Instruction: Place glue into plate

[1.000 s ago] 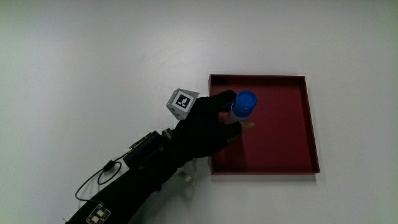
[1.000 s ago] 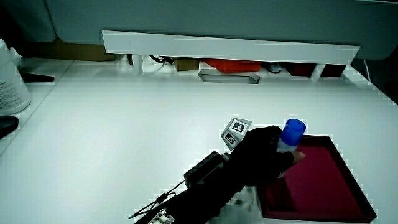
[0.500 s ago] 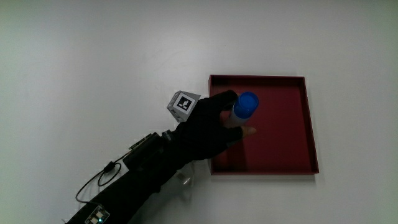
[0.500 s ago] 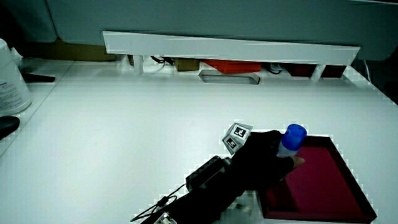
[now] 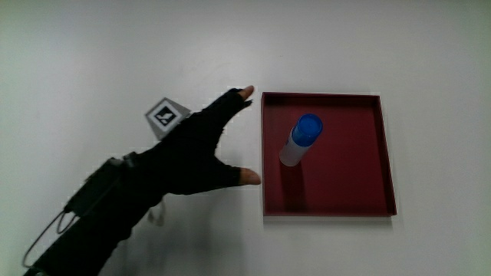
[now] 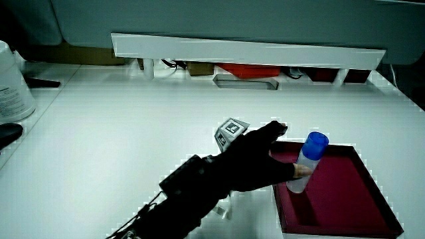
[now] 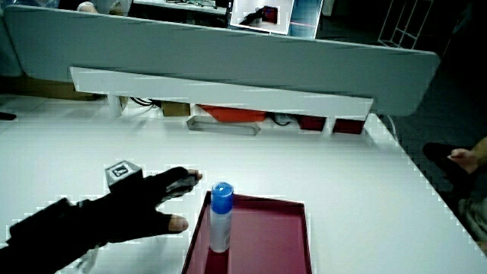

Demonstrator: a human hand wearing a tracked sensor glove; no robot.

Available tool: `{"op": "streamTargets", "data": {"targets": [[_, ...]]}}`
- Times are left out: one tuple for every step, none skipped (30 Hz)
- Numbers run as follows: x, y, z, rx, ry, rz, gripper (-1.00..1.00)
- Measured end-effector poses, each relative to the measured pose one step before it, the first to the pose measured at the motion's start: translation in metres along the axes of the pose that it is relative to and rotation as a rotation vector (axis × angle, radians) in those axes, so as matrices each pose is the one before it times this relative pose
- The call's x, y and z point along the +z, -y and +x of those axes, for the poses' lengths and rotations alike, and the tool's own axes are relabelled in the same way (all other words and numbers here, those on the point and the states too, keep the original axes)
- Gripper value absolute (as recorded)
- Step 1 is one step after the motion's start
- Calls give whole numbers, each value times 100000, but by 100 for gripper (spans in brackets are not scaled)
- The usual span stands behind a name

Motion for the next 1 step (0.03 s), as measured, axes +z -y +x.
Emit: {"op": "streamTargets", "data": {"targets": [[262,684,290,1343,1012,82,-100]]}}
